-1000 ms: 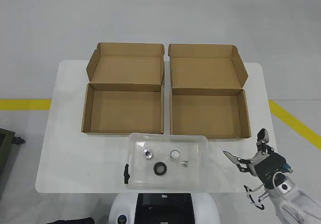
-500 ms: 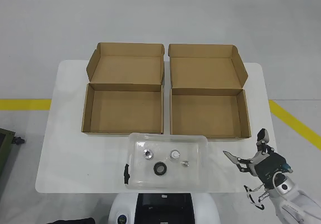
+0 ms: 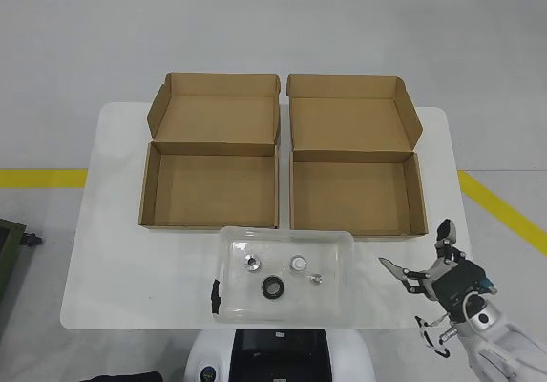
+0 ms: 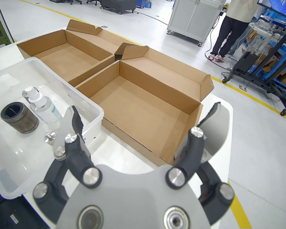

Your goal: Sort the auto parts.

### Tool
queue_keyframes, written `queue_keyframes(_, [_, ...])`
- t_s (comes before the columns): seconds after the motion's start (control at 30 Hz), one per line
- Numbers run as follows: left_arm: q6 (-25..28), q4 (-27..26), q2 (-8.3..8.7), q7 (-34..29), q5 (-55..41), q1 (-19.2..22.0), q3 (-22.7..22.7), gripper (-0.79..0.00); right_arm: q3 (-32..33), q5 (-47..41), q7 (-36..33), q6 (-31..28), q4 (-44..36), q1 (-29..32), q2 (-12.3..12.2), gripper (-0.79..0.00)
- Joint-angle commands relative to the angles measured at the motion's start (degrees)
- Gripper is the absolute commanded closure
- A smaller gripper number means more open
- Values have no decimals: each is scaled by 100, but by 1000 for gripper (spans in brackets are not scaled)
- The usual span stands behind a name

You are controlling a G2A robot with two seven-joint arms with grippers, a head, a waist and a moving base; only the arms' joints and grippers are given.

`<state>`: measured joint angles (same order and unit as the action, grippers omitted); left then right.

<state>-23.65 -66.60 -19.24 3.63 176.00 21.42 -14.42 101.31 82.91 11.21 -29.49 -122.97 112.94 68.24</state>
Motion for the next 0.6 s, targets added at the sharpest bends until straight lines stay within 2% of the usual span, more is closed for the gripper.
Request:
queue_keyframes(0.0, [0, 0, 0, 0, 0, 0, 0, -785, -84, 101, -201, -152, -58, -71, -15, -785])
queue_keyframes(0.57, [0, 0, 0, 0, 0, 0, 0, -785, -1486, 43, -1724, -1561, -211, -1081, -107, -785])
